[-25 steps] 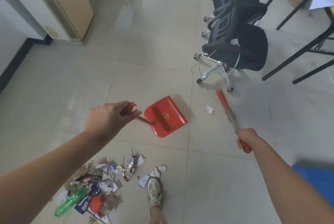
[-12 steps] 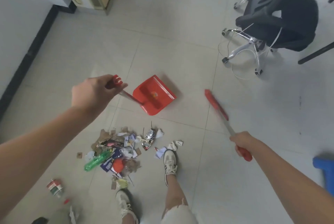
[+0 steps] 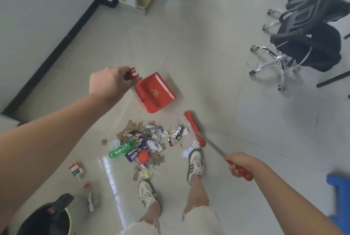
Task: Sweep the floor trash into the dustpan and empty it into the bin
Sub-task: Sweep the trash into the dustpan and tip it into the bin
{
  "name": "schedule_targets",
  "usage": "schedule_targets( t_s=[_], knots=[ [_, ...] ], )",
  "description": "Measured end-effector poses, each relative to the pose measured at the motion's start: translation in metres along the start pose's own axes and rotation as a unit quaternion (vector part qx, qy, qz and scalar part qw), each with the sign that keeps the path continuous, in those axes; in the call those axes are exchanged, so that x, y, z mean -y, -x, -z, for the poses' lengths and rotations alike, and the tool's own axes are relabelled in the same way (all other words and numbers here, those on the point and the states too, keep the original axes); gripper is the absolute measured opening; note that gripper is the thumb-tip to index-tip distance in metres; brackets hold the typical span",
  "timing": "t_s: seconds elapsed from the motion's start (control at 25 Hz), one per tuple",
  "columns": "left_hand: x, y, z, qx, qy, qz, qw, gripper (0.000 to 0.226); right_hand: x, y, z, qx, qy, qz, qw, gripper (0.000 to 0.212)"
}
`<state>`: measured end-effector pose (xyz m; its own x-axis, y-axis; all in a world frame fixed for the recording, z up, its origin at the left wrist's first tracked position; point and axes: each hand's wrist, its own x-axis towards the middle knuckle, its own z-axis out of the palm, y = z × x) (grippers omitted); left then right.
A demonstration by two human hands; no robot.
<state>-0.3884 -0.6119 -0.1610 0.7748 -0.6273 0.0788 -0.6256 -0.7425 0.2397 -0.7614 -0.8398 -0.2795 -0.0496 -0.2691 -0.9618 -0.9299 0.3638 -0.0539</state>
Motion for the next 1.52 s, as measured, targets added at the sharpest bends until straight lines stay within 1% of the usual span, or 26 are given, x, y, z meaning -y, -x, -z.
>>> schedule_targets(
  t_s=[0.12,0.24,0.32,0.4,0.56,0.68,0.8,0.96,1.08,1.16,1.32,1.52],
  knots=[
    [0.039,0.023,0.019,0.000,0.020,0.034,0.999,0.048,0.005,0.020,-0.053,0.014,0.036,-0.013,0.999,0.027],
    [0.061,0.036,0.031,0.005,0.019,0.023,1.000,0.048,0.006,0.032,-0.093,0.028,0.092,-0.008,0.995,0.024],
    [0.072,0.043,0.036,0.012,0.014,0.015,1.000,0.045,0.011,0.042,-0.112,0.026,0.094,0.010,0.995,0.025],
    [0.079,0.049,0.039,0.011,0.015,0.015,1.000,0.044,0.013,0.052,-0.122,0.021,0.064,0.020,0.998,0.025],
    [0.082,0.053,0.038,0.005,0.018,0.017,1.000,0.043,0.010,0.075,-0.113,-0.010,-0.017,0.035,0.999,0.021],
    [0.078,0.051,0.036,0.011,0.034,0.023,0.999,0.043,0.009,0.090,-0.099,-0.013,-0.058,0.038,0.998,0.022],
    [0.071,0.047,0.036,0.007,0.037,0.020,0.999,0.044,0.010,0.098,-0.094,0.024,-0.106,0.000,0.994,0.025],
    [0.070,0.045,0.035,0.002,0.043,0.023,0.999,0.045,0.005,0.106,-0.101,0.087,-0.130,-0.064,0.986,0.031],
    [0.074,0.046,0.032,-0.010,0.047,0.031,0.998,0.044,-0.001,0.107,-0.111,0.123,-0.157,-0.093,0.976,0.031],
    [0.074,0.049,0.030,-0.005,0.047,0.038,0.998,0.043,-0.005,0.099,-0.118,0.134,-0.163,-0.100,0.972,0.029],
    [0.078,0.055,0.027,0.010,0.030,0.038,0.999,0.042,-0.011,0.077,-0.133,0.136,-0.129,-0.109,0.976,0.030],
    [0.092,0.064,0.026,0.023,0.015,0.041,0.999,0.042,-0.027,0.066,-0.155,0.143,-0.132,-0.109,0.975,0.029]
  ],
)
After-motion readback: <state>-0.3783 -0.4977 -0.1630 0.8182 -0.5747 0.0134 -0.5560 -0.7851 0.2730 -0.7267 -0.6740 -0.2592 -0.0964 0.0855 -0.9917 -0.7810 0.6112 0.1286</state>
